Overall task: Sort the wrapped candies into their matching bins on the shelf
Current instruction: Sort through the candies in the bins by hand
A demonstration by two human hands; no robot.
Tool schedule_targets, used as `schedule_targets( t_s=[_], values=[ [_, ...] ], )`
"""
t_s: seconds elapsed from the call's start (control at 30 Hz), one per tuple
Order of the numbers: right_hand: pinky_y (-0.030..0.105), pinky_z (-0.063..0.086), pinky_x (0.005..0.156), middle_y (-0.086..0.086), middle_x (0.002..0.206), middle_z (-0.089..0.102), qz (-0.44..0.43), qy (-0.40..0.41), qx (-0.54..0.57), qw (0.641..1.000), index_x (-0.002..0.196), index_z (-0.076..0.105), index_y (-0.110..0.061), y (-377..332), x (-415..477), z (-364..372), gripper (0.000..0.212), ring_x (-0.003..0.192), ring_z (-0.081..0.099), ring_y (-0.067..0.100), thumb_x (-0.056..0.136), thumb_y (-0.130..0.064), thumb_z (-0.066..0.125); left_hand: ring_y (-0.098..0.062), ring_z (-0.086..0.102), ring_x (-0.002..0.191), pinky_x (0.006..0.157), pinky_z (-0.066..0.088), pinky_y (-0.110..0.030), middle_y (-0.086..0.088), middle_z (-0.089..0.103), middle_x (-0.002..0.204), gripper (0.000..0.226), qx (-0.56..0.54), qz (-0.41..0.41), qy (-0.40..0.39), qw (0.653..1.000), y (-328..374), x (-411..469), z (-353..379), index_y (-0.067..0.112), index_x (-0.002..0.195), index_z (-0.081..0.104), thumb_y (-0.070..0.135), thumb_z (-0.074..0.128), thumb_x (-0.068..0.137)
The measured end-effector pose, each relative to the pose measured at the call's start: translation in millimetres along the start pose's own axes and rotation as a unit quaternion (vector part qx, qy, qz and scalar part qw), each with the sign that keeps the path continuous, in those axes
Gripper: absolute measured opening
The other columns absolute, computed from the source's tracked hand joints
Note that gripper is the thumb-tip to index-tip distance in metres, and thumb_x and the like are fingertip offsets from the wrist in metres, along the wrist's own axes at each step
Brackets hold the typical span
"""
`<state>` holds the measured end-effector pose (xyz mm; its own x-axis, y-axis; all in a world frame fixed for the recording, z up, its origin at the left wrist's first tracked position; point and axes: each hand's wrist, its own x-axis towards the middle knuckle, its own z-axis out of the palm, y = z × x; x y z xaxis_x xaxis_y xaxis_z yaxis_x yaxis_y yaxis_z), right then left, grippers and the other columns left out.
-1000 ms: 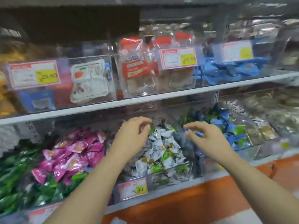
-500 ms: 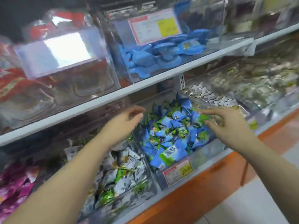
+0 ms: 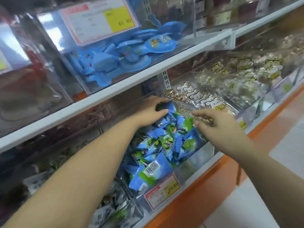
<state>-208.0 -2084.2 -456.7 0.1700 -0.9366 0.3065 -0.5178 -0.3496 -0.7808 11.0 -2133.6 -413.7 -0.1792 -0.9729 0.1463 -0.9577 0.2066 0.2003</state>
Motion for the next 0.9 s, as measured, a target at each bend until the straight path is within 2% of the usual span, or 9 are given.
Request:
schedule_targets(
  t_s=[0.1,0.23,0.4,0.47,0.57,0.63,0.7,0.83,0.9],
  values=[
    [0.024,0.039,0.061,-0.01,0.111,0.06,0.0,-0.002,0.015,1.0,0.116,0.063,-0.029,1,0,1,0.026,0.077,0.063,0.017,0.092,-0.023,0.056,-0.017,0.046,0.124,0.09,0.034,-0.023,0.001,0.048,0.138,0.05,-0.029,-0.028,-0.028,0.999,3,11,0,0.027,0.134,0.048,0.047,0.058,0.089],
    [0.027,0.046,0.07,-0.011,0.118,0.062,0.014,-0.005,0.02,1.0,0.116,0.062,-0.03,-1,-1,0,0.026,0.082,0.063,0.018,0.092,-0.024,0.054,-0.015,0.038,0.133,0.095,0.026,-0.02,0.004,0.036,0.148,0.066,-0.05,-0.068,-0.106,0.991,11,11,2,0.025,0.143,0.036,0.056,0.054,0.087],
    [0.033,0.049,0.079,-0.012,0.119,0.061,0.014,-0.015,0.011,1.0,0.116,0.062,-0.031,-5,-3,-2,0.026,0.089,0.064,0.022,0.092,-0.025,0.053,-0.011,0.052,0.1,0.083,0.039,-0.025,0.004,0.055,0.12,0.053,-0.043,-0.074,-0.182,0.98,14,10,6,0.024,0.122,0.048,0.05,0.068,0.081],
    [0.034,0.05,0.079,-0.011,0.12,0.061,0.015,-0.022,0.012,1.0,0.116,0.061,-0.031,-6,-4,-4,0.026,0.091,0.064,0.025,0.093,-0.025,0.053,-0.008,0.053,0.083,0.071,0.041,-0.018,0.006,0.054,0.102,0.05,-0.048,-0.068,-0.189,0.978,11,3,2,0.02,0.123,0.047,0.037,0.071,0.082],
    [0.034,0.051,0.076,-0.01,0.123,0.059,0.017,-0.033,0.019,0.999,0.116,0.061,-0.031,-7,-5,-5,0.024,0.091,0.065,0.03,0.093,-0.026,0.054,0.0,0.04,0.062,0.052,0.032,-0.008,0.009,0.045,0.08,0.04,-0.048,-0.052,-0.193,0.979,3,-10,-5,0.02,0.115,0.047,0.023,0.071,0.084],
    [0.034,0.051,0.073,-0.009,0.12,0.06,0.016,-0.039,0.021,0.999,0.116,0.061,-0.031,-7,-5,-6,0.024,0.087,0.065,0.03,0.093,-0.026,0.054,-0.006,0.044,0.068,0.058,0.034,-0.012,0.003,0.053,0.089,0.031,-0.029,-0.043,-0.178,0.983,-5,-18,-10,0.022,0.106,0.048,0.02,0.07,0.084],
    [0.032,0.051,0.071,-0.01,0.119,0.06,0.015,-0.041,0.018,0.999,0.116,0.061,-0.031,-7,-6,-6,0.024,0.082,0.065,0.03,0.093,-0.026,0.053,-0.009,0.051,0.081,0.066,0.035,-0.016,0.002,0.057,0.102,0.028,0.012,-0.04,-0.16,0.986,-12,-28,-21,0.022,0.106,0.052,0.024,0.069,0.084],
    [0.025,0.047,0.067,-0.01,0.124,0.058,0.015,-0.041,0.007,0.999,0.117,0.06,-0.031,-7,-6,-6,0.025,0.081,0.064,0.029,0.093,-0.027,0.053,-0.014,0.058,0.103,0.09,0.045,-0.032,0.004,0.062,0.115,0.045,0.063,-0.08,-0.184,0.978,-35,-50,-37,0.025,0.115,0.057,0.049,0.062,0.077],
    [0.022,0.045,0.065,-0.01,0.123,0.059,0.012,-0.039,0.004,0.999,0.117,0.061,-0.031,-8,-6,-6,0.025,0.081,0.064,0.027,0.093,-0.027,0.053,-0.013,0.06,0.104,0.093,0.046,-0.032,0.004,0.064,0.112,0.022,0.036,-0.103,-0.178,0.978,-44,-61,-42,0.032,0.104,0.062,0.039,0.062,0.083]
  ],
)
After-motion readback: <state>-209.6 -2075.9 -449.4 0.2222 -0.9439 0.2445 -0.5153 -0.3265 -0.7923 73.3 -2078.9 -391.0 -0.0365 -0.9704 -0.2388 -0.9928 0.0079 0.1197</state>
